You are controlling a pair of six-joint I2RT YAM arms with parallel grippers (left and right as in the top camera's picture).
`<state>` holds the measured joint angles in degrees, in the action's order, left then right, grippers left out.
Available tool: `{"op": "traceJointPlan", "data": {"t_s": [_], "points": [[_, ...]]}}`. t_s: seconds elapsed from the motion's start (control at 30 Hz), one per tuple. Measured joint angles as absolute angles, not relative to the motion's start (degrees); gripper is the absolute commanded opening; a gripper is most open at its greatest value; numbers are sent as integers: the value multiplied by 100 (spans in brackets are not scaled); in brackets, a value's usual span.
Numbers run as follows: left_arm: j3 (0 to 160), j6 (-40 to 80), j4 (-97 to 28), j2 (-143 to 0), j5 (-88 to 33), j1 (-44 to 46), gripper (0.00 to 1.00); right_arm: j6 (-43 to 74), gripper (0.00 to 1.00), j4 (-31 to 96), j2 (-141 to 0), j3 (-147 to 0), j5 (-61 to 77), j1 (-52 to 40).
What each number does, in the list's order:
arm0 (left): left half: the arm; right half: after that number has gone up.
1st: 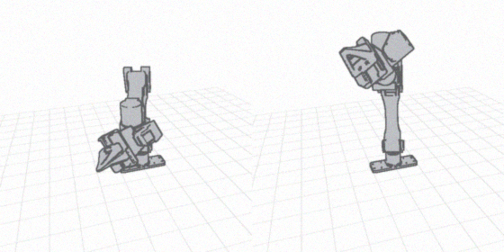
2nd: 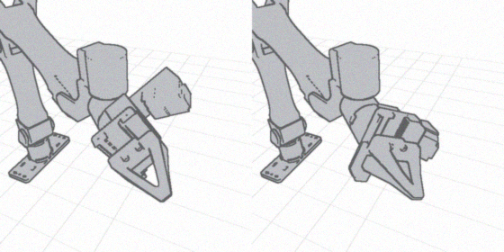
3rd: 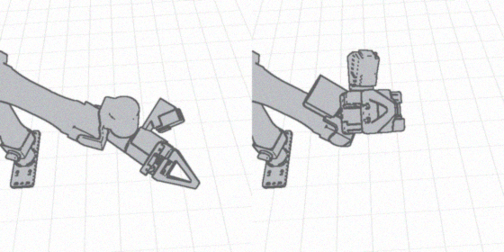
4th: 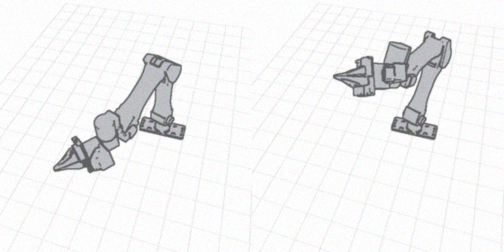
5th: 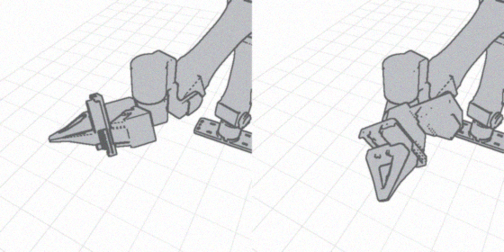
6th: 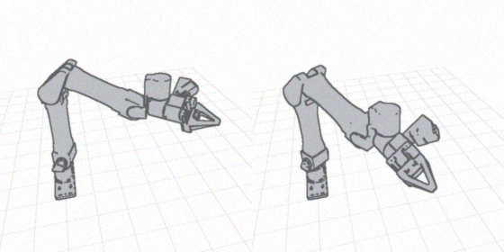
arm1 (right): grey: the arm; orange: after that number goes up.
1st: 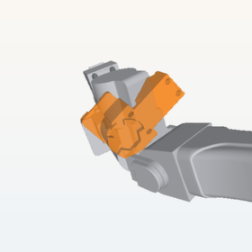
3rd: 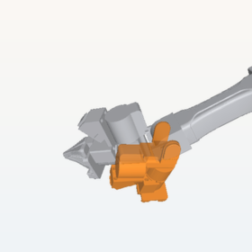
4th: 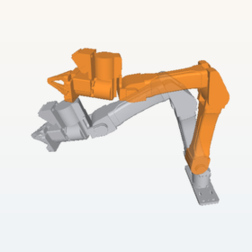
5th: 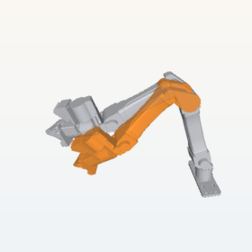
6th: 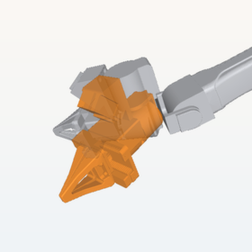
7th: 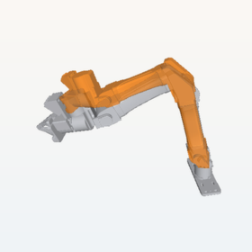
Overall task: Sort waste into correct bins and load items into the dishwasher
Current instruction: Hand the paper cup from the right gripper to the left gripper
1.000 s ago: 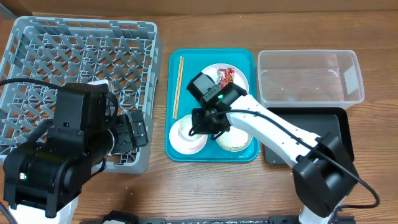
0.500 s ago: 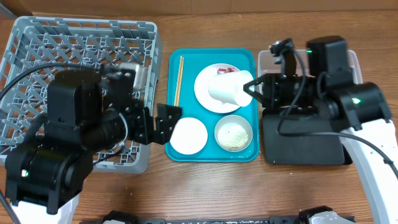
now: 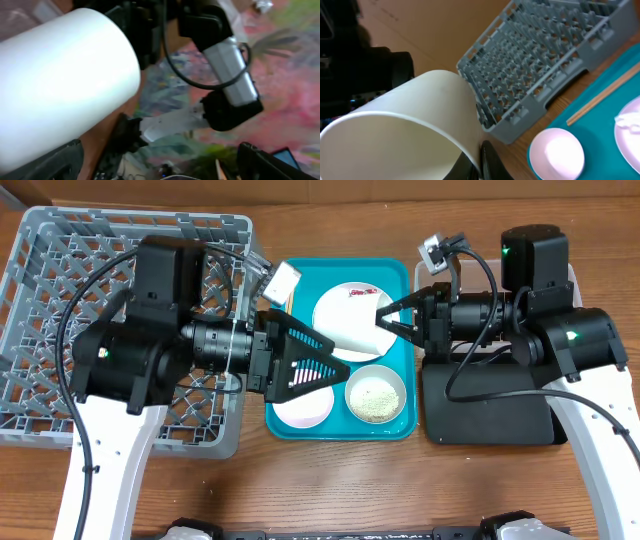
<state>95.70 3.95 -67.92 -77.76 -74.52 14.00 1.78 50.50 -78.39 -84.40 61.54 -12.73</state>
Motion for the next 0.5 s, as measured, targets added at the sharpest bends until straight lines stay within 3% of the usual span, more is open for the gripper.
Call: {"op": "traceJointPlan", "data": {"t_s": [0.17, 0.5], "points": [[9570, 180, -6799, -7780, -7911, 1337, 96, 110, 4, 5439, -7839, -8440, 6324, -1264], [9570, -235, -7609, -7780, -7616, 545, 100, 38, 4, 5339, -7699, -8440, 6606, -788]]}}
